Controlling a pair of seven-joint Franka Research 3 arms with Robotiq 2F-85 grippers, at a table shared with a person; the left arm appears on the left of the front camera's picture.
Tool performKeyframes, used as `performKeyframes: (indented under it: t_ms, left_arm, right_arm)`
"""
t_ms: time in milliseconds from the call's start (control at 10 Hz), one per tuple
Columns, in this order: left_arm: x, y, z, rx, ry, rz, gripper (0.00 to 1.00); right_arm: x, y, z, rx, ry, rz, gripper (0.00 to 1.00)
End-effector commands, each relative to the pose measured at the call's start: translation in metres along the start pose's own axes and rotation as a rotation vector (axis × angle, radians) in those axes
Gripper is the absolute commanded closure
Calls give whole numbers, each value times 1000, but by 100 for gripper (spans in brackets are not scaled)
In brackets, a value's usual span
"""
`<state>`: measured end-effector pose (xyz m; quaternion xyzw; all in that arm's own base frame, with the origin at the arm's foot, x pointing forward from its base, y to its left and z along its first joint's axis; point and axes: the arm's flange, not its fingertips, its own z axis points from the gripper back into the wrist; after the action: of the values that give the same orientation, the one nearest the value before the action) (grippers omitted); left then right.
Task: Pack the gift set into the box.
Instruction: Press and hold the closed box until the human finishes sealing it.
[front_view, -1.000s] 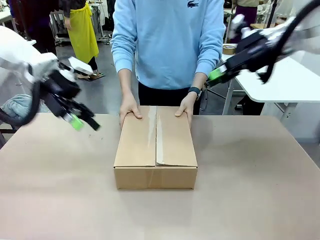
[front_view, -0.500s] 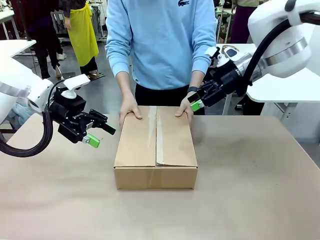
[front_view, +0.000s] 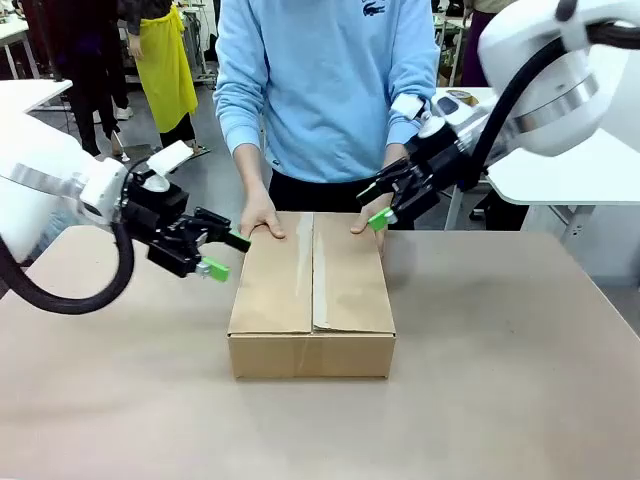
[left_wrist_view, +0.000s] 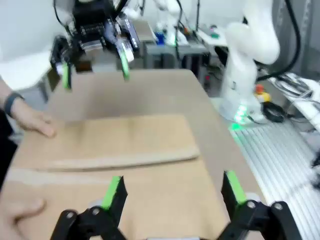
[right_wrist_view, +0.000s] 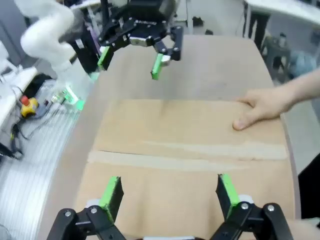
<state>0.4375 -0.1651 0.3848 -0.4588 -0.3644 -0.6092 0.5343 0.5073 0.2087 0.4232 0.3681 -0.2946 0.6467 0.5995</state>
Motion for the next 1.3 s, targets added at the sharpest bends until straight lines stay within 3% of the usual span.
performKeyframes:
  t_ms: [0,300,600,900,1200]
  left_arm:
    - [-10,8,-29,67,-94,-184,0]
    - [-38,29,-39,-37,-45,-212,0]
    - [-58,51,-28,55,-93,-32,0]
    - [-73,62,-32,93,-72,-9,0]
    - [-87,64,-41,124,36,-66,0]
  right_arm:
    - [-35,-5,-32,-66,-95,74,0]
    - [-53,-3,-67,-103,-127,20,0]
    - [-63,-3,-76,-114,-71,51,0]
    - [-97,-9,-71,-177,-33,6,0]
    - [-120,-12,-50,-104,-93,-66,0]
